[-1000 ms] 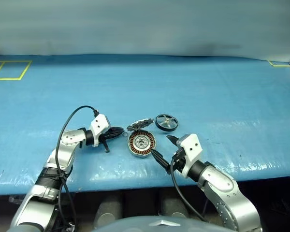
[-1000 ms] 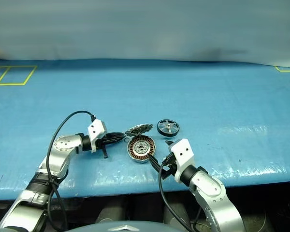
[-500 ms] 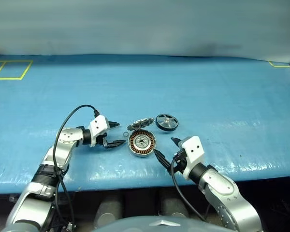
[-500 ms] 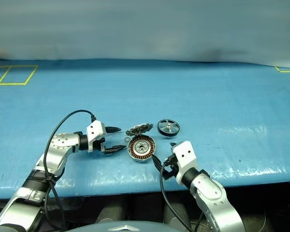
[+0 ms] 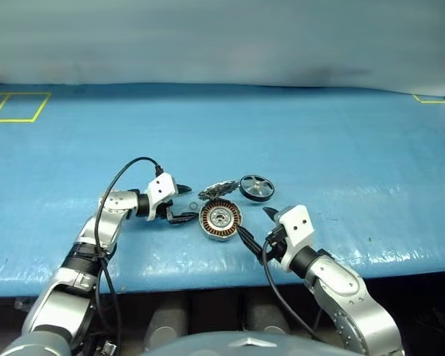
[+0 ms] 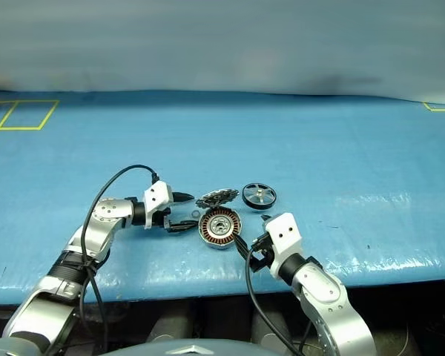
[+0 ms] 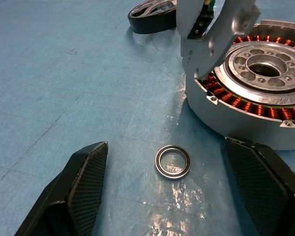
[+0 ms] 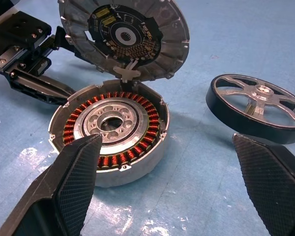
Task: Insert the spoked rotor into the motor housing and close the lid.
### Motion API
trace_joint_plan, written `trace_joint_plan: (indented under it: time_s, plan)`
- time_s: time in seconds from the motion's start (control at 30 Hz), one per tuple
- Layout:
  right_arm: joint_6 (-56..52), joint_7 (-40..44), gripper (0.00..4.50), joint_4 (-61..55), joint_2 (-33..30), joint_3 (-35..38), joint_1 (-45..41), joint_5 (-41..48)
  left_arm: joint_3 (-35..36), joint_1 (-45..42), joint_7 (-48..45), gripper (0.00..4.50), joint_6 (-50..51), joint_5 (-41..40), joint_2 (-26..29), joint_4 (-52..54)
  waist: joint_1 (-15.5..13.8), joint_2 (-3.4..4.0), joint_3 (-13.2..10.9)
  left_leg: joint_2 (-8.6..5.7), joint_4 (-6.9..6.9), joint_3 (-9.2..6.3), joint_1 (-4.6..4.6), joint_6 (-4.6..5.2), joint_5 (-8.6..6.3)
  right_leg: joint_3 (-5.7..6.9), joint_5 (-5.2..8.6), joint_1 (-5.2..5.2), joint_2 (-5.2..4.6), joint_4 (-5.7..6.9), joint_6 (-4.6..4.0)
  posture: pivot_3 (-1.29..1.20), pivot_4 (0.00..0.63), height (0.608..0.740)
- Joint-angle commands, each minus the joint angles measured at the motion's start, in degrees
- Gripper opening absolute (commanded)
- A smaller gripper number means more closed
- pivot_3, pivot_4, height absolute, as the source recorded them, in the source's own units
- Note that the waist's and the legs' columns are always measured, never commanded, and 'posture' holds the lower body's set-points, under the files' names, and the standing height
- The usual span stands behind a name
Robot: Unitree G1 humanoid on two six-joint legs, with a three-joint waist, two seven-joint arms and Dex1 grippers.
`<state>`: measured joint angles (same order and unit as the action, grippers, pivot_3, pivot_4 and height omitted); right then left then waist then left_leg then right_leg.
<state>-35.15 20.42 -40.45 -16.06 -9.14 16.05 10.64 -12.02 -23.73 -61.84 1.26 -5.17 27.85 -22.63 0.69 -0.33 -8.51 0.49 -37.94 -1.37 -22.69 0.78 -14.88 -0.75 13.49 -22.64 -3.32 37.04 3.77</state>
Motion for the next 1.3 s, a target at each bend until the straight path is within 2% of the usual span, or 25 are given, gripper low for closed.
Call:
trace_joint_plan:
  time_s: [0.03,0.1,0.3,0.4,0.67,0.8,0.97,1.1,1.3]
  plan:
    - [0.8,-0.9,4.50,-1.4,0.0,0.6,0.0,0.4,-0.7,-1.3,-0.2,3.93,0.4,0.9,-0.2,-0.8,0.0,0.00,0.0,0.00,0.00,0.00,0.00,0.00,0.00,0.00,0.00,0.00,0.00,0.00,0.00,0.00,0.150,0.740]
    - [0.9,-1.2,4.50,-1.4,0.0,0.6,0.2,0.5,-0.9,-1.2,0.1,3.54,0.4,1.6,0.0,-1.5,0.0,-0.01,0.0,0.00,0.00,0.00,0.00,0.00,0.00,0.00,0.00,0.00,0.00,0.00,0.00,0.00,0.150,0.740]
    - [1.0,-1.7,4.50,-1.4,0.0,0.3,0.3,0.6,-0.4,-0.9,2.8,1.50,-0.4,2.8,-0.6,-3.3,0.0,-0.02,0.0,0.01,-0.02,-0.01,0.03,0.00,0.00,0.00,0.00,0.03,0.00,0.02,0.00,0.00,0.150,0.740]
    - [0.8,-1.8,4.50,-1.3,-0.1,0.4,0.1,0.7,-0.5,-0.4,3.1,0.64,-0.7,2.8,-0.5,-3.2,0.0,-0.02,0.0,0.01,-0.03,-0.02,0.03,0.00,0.00,0.00,-0.01,0.04,0.00,0.02,0.01,0.00,0.150,0.740]
    - [0.4,-1.9,4.50,-1.6,-0.5,0.5,-0.1,0.9,1.5,3.1,2.8,0.65,-0.4,1.6,2.6,1.7,0.4,-0.03,0.0,0.03,-0.02,-0.01,0.06,0.00,0.00,-0.01,-0.01,0.03,0.01,0.04,0.00,0.00,0.150,0.740]
    - [0.8,-1.4,4.50,-2.2,-1.0,1.1,0.4,1.4,3.2,7.9,0.8,0.65,3.6,-1.0,7.3,10.7,0.7,-0.03,0.0,0.07,0.02,-0.01,0.05,0.00,0.00,-0.02,0.01,-0.02,0.01,0.08,-0.04,0.00,0.150,0.740]
    - [5.8,2.5,4.50,-2.3,-3.6,2.1,2.4,2.8,5.2,14.9,-1.7,0.65,13.4,-7.5,12.3,26.4,0.4,0.00,0.0,0.25,0.03,0.00,0.03,0.00,0.00,-0.03,0.04,-0.05,-0.10,0.09,-0.07,0.00,0.150,0.740]
    - [10.4,5.1,4.50,-0.5,-5.9,2.0,4.1,2.3,6.2,17.9,0.4,0.65,17.6,-9.6,13.0,36.1,-0.1,-0.05,0.0,0.28,-0.03,-0.01,0.02,0.01,0.00,-0.03,0.18,0.01,-0.14,-0.02,-0.16,0.00,0.150,0.740]
    - [11.5,5.2,4.50,2.2,-6.8,0.6,4.2,1.0,4.4,18.6,3.1,0.65,25.6,-13.5,12.4,48.9,0.0,-0.07,0.0,0.32,-0.05,0.10,0.07,0.02,0.01,-0.07,0.28,0.02,-0.11,0.01,-0.04,0.00,0.150,0.740]
